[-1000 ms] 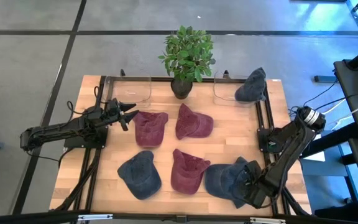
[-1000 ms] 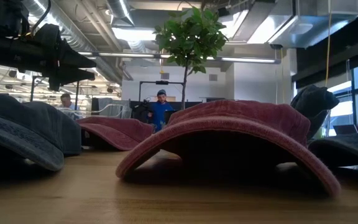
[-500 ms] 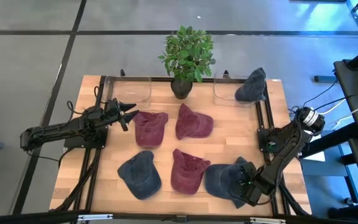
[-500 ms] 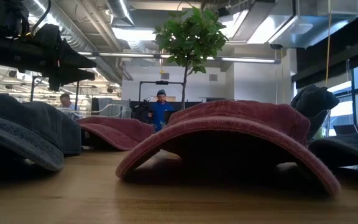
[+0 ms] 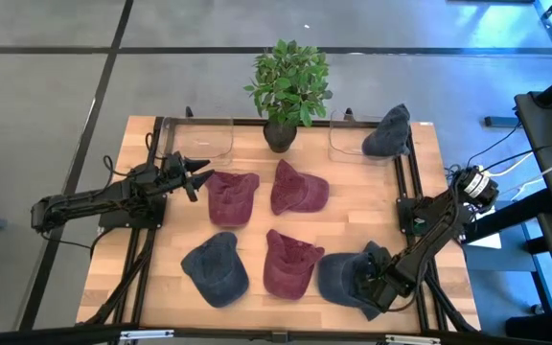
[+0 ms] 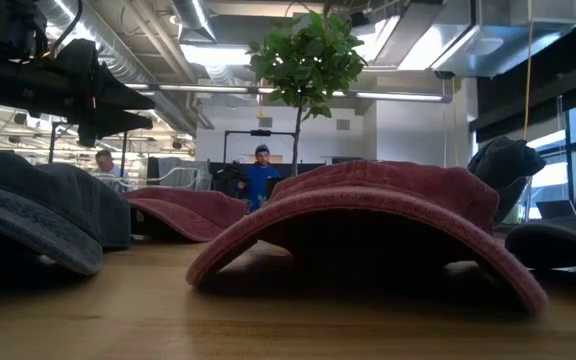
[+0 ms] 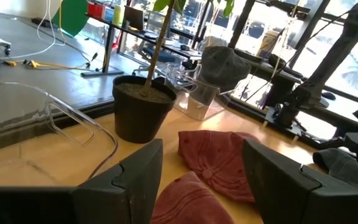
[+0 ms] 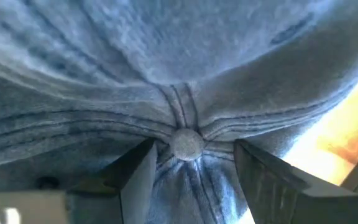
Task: Pick & Place hat
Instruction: Put the right black cap into the right transparent bin
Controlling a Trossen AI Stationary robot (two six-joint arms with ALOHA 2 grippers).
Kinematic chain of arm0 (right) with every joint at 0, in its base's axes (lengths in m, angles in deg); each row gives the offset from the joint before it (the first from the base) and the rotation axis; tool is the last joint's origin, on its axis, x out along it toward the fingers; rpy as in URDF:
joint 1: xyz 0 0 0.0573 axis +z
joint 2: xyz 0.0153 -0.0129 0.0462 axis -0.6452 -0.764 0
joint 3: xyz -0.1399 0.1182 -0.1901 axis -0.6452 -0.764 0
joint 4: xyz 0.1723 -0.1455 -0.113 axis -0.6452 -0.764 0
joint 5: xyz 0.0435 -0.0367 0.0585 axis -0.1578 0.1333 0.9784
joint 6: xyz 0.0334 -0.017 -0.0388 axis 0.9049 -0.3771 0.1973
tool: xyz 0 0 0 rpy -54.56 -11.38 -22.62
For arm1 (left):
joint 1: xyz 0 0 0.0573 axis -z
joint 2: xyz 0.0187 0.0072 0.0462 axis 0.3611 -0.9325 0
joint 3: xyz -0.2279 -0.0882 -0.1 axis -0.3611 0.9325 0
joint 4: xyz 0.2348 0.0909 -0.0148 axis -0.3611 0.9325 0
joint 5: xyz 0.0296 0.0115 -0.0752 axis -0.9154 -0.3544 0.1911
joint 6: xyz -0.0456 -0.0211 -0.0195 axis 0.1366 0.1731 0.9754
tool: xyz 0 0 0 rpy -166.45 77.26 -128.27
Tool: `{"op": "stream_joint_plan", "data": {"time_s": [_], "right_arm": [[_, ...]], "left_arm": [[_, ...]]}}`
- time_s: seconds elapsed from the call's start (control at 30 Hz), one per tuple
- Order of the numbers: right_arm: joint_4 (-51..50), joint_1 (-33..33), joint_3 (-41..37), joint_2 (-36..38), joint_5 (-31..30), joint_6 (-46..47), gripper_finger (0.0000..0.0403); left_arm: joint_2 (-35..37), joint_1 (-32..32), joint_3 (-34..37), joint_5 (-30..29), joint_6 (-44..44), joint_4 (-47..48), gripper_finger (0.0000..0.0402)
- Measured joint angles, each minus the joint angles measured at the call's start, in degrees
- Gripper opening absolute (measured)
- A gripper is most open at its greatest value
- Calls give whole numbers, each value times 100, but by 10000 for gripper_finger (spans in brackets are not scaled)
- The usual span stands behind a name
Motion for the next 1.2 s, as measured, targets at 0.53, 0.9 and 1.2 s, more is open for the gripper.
{"op": "stream_joint_plan", "data": {"time_s": [0.53, 0.9, 1.2], "right_arm": [[-141, -4, 0, -21, 75, -297, 47], [-1582, 24, 994, 704, -1038, -957, 47], [-2867, 2, 2096, 1391, -2485, -1510, 47]], "left_arm": [[-1, -1, -2, -17, 2, 45, 214], [-1, -1, 0, -20, 2, 42, 214], [0, -1, -1, 19, 9, 40, 214]]}}
